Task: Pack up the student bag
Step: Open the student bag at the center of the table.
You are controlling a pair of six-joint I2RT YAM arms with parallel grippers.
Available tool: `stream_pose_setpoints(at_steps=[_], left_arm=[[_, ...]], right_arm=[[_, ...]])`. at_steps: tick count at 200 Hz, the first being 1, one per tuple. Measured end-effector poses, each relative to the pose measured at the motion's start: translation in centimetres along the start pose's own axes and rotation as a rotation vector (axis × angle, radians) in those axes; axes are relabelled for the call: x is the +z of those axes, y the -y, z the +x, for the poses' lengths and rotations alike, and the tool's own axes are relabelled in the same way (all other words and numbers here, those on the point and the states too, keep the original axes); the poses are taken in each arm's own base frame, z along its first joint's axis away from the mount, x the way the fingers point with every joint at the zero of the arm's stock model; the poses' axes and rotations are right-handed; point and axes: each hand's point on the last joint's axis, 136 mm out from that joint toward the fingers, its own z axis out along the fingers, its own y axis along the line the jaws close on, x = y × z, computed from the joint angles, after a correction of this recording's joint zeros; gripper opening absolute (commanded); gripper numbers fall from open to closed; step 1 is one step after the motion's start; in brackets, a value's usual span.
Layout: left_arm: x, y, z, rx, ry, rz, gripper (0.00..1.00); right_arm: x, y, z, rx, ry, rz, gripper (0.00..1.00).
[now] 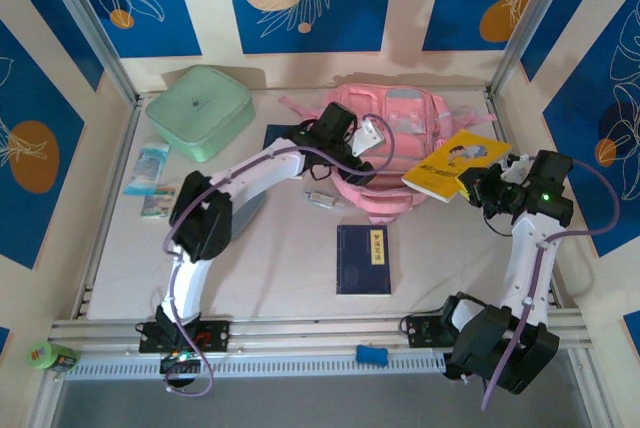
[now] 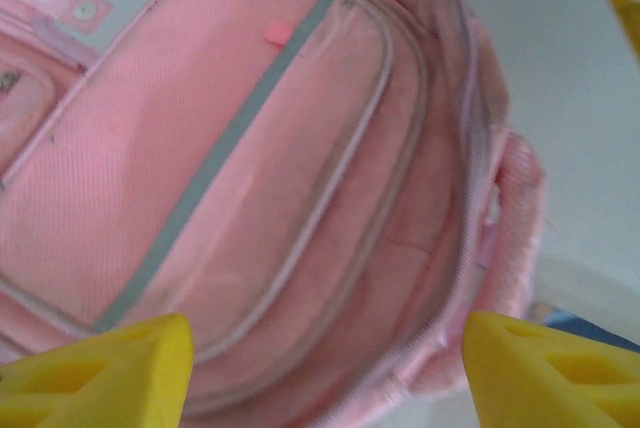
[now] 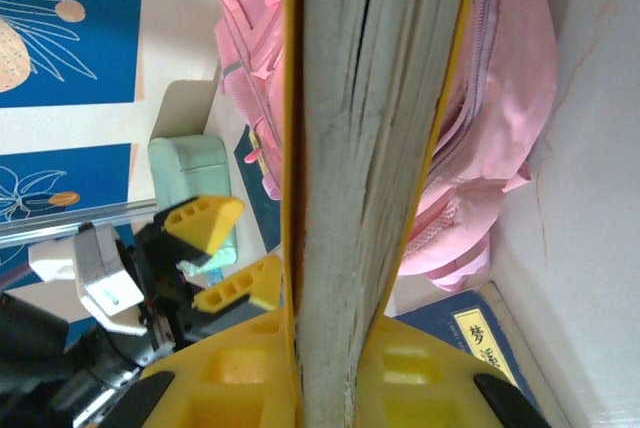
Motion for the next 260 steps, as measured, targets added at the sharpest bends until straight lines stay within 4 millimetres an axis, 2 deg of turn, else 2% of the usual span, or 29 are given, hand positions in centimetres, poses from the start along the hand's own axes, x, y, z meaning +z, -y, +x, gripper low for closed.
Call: stream_pose_setpoints(at_steps=[40,85,109,135,163,181,228,260], left_arm=[[3.5,-1.1,0.1,0.084,-0.055,-0.009,0.76],[7.0,-1.9,2.0,0.128,-0.118,-0.026,0.78],[8.5,-2.4,3.0,0.136,-0.147,-0.043,0.76],[9.4,-3.4,2.7,0.158,-0.15,-0.089,0.6],[9.6,-3.7,2.9,0.162,-0.162,-0.12,0.26],[9.7,-3.4,2.7,0.178,-0.164,-0.13,0.11],[9.3,-3.3,2.2,0.151,-0.156,-0.144,0.0],[6.7,-3.5,0.6,0.118,-0.127,-0.176,0.0]], right_arm=[[0.2,0.3,-0.6,0.019,0.014,0.01,0.0],[0.6,0.5,-1.0,0.029,0.013,0.015,0.0],[0.6,0.5,-1.0,0.029,0.013,0.012,0.0],[0.7,0.5,-0.9,0.029,0.006,0.005,0.0],[1.0,0.5,-0.5,0.027,-0.01,0.004,0.0],[1.0,0.4,-0.4,0.025,-0.013,0.003,0.0],[0.9,0.7,-0.1,0.023,-0.02,0.027,0.0],[0.2,1.1,-0.1,0.026,0.0,0.081,0.0]])
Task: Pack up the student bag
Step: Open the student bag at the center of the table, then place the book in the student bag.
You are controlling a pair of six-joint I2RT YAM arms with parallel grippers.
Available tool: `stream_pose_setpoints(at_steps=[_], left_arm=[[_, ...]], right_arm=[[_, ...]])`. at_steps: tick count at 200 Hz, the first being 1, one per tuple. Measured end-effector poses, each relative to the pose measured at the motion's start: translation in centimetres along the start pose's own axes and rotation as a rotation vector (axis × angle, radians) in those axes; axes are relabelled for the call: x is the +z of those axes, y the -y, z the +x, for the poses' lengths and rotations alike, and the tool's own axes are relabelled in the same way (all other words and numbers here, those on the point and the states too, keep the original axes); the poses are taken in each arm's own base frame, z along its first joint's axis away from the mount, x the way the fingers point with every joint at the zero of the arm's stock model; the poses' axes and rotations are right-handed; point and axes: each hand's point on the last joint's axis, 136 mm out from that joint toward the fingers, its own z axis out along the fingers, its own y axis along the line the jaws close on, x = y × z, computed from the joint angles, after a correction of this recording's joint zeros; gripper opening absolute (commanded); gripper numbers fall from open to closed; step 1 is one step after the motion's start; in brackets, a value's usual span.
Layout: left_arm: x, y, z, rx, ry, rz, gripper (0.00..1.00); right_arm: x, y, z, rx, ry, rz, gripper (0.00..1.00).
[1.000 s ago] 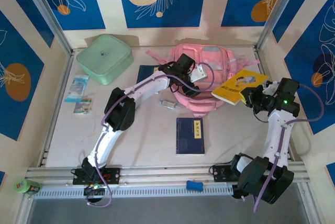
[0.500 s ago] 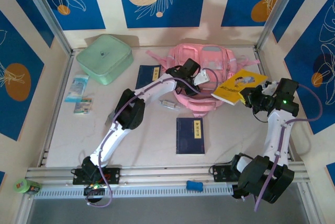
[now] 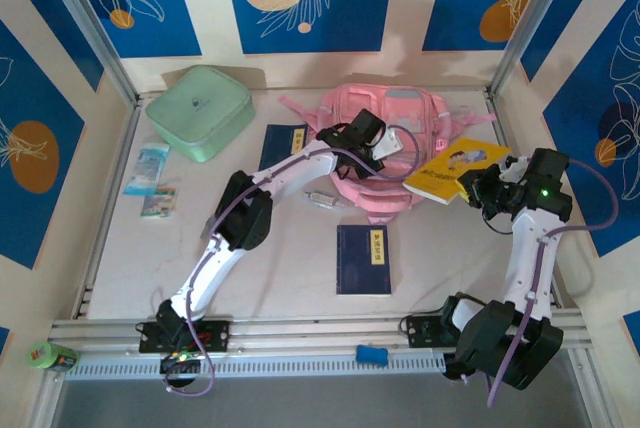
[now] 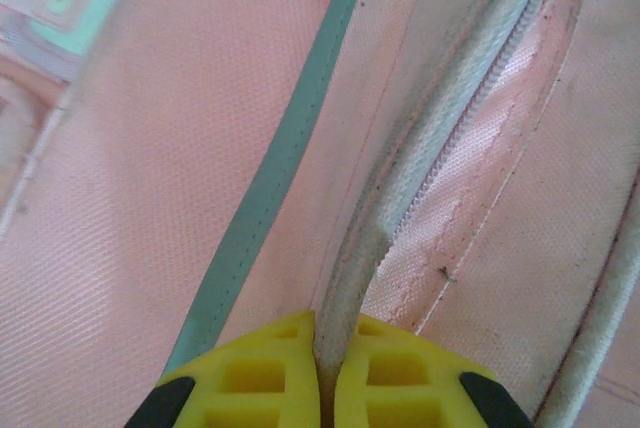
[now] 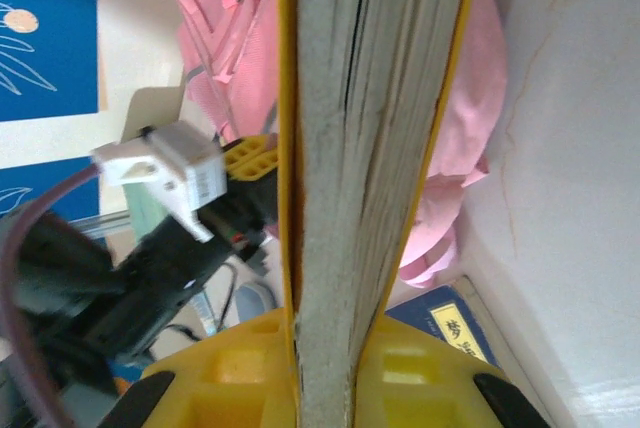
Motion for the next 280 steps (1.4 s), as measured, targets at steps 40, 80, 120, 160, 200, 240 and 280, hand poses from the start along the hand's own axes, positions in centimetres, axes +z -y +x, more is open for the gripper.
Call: stream_pose_setpoints(at_steps=[40,80,120,160,200,240,280], left_arm=[[-5.4,-1.8,-2.3,-0.055,0.05,-0.064,0.0],[-8.6,-4.1,-4.0,-0.142,0.107,-0.121,0.0],[-9.2,-4.9,-4.4,-0.248,0.137,-0.111,0.0],[-9.8,-5.9,-5.1,-0.348,0.187,-0.091,0.0],[-10.1,-6.5,-5.8,-0.408,0.226,-0.076,0.0],[-10.3,-6.5,-6.4,-0.454,0.257,-0.057,0.0],[-10.5,-6.8,-6.9,-0.486,0.285,-0.04,0.0]], right_arm=[[-1.1,0.8,0.9,-0.002,0.027,0.057,0.0],[0.6,1.7,3.6,-0.03,-0.058,0.071,0.0],[3.7,2.3,7.0,-0.047,-0.23,0.055,0.0],[6.1,0.7,7.8,-0.076,-0.31,-0.067,0.0],[10.0,-1.8,7.5,-0.159,-0.368,-0.148,0.0],[15.1,-4.3,5.1,-0.242,-0.357,-0.193,0.03],[19.7,-4.3,2.9,-0.266,-0.315,-0.203,0.04]])
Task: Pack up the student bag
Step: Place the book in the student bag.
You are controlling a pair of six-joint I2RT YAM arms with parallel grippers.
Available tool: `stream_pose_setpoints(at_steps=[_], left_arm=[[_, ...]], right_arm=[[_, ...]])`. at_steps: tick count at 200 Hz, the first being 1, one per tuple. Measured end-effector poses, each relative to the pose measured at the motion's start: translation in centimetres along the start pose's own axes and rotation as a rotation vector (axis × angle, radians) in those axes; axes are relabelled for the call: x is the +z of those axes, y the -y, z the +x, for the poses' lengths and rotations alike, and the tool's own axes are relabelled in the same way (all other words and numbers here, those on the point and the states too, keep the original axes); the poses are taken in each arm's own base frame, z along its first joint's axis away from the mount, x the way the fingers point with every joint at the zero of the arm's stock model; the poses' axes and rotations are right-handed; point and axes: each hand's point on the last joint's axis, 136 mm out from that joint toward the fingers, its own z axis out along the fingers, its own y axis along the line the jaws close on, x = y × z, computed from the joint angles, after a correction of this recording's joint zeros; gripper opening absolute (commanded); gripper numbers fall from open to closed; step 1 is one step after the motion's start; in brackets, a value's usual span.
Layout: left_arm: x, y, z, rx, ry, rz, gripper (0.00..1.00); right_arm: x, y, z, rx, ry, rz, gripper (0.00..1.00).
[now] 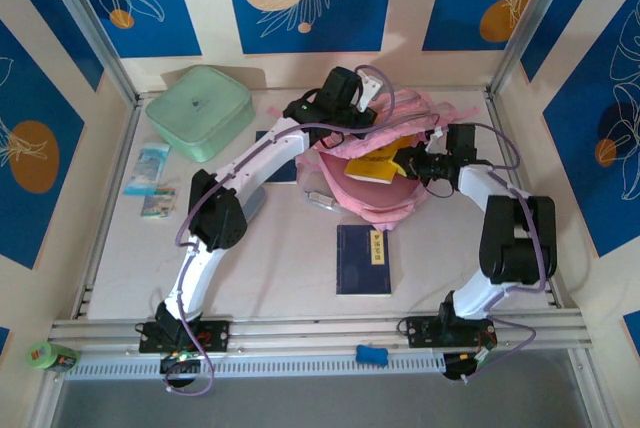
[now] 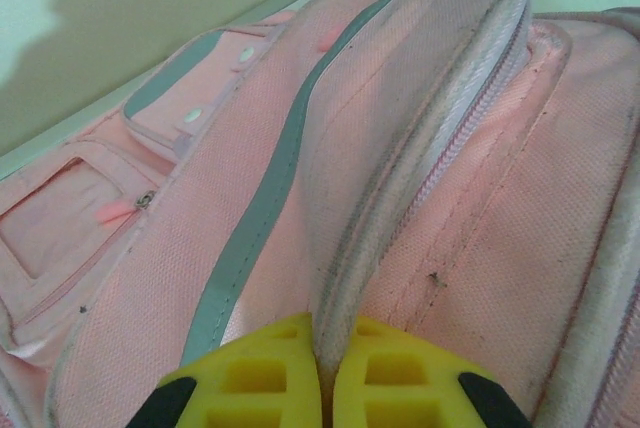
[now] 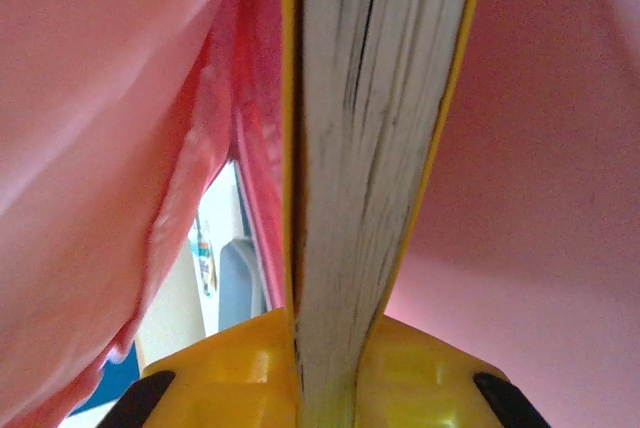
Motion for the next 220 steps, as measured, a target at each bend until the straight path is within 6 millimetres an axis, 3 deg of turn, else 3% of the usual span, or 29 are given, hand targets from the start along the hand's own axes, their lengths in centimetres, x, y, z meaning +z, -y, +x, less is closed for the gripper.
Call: stream_pose_setpoints(at_steps=[38,52,85,109,132,166,188,220], left_arm=[[0.0,-0.1,-0.2,-0.012,0.009,0.017,0.0],[-0.1,-0.2,-0.4,-0.012,0.014,0.017,0.0],[-0.1,-0.6,-0.5,-0.024,0.019,0.015,0.0],[-0.1,-0.7,-0.5,-0.035,0.019,0.018,0.0],[-0.1,-0.7,-0.5,-0.037,0.019,0.023,0.0],[-0.2,-0.6,-0.5,-0.042,0.019,0.036,0.0],[-0.2,-0.6,-0.6,-0.045,0.022,0.039,0.0],[-0.2,-0.6,-0.6,-0.047,0.023,0.049,0.0]], right_arm=[[3.3,2.0,-2.2,-0.002,-0.016,0.033,0.15],[3.9,2.4,-2.8,-0.017,-0.022,0.039,0.28],[3.8,3.3,-3.3,-0.06,-0.016,0.095,0.49],[2.9,4.4,-2.7,-0.052,-0.012,0.167,0.53],[0.7,4.9,-0.8,-0.045,0.012,0.246,0.5],[-1.1,4.9,2.0,-0.032,0.032,0.323,0.35],[0.7,4.5,4.3,-0.056,-0.03,0.335,0.2],[4.0,4.6,6.5,-0.08,-0.1,0.351,0.07]])
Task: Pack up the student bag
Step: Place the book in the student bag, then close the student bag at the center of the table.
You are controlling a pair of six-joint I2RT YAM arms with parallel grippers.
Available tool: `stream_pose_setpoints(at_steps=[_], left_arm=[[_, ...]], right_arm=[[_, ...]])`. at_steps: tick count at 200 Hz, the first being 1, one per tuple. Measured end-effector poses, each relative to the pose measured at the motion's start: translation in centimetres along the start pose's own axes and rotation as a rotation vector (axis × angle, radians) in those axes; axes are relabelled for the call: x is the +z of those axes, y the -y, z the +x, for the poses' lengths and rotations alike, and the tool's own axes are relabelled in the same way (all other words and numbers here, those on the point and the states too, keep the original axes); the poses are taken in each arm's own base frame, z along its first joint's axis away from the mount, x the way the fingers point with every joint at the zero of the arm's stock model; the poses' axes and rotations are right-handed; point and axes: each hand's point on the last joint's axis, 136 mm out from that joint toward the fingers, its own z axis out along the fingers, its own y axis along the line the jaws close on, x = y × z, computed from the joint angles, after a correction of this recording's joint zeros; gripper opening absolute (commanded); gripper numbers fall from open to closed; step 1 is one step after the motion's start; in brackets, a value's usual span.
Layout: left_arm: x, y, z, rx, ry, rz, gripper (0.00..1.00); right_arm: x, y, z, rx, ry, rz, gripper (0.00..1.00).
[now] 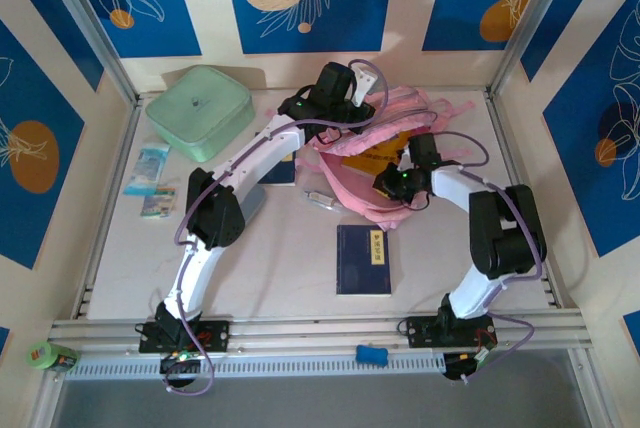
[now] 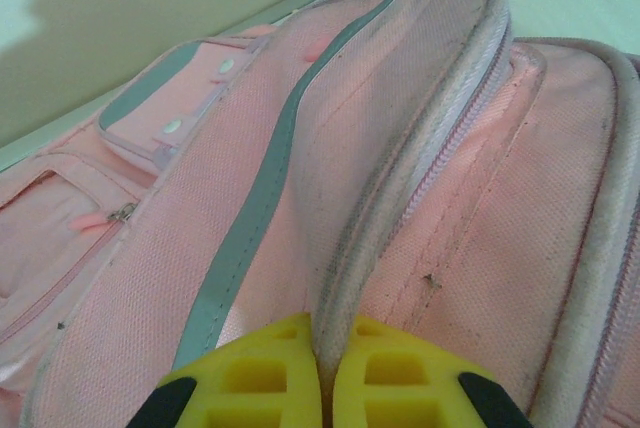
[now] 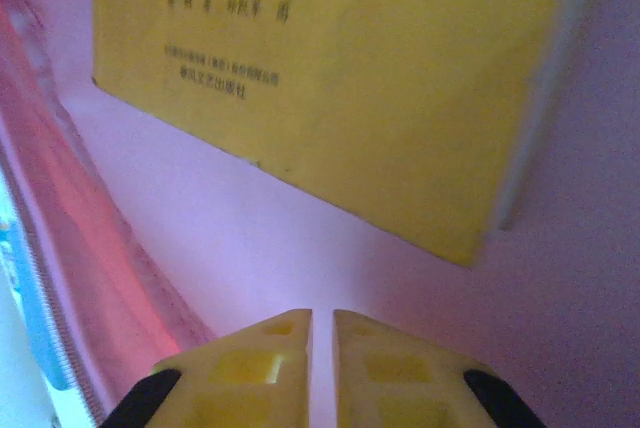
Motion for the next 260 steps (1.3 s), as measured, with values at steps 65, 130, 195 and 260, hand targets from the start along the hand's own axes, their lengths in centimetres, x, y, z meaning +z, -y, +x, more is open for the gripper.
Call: stream_pose_setpoints(at_steps=[65,130,195,260], left_arm=[[0.0,0.1,0.0,0.003,0.0,0.009,0.0],[0.0,-0.2,0.0,0.008,0.0,0.006,0.0],[0.8,-0.2,1.4,-0.005,-0.025,0.018,0.0],[1.1,0.5,3.7,-0.122,-0.085,0.063,0.36]], right_arm=[[-0.6,2.6,-5.2,0.029,0.2,0.091,0.01],[-3.3,3.9,-11.1,0.011,0.35,0.146,0.07],[-7.0,1.1,-4.7,-0.079,0.301,0.091,0.33],[-13.7,-0.6,1.7,-0.031,0.231,0.055,0.45]])
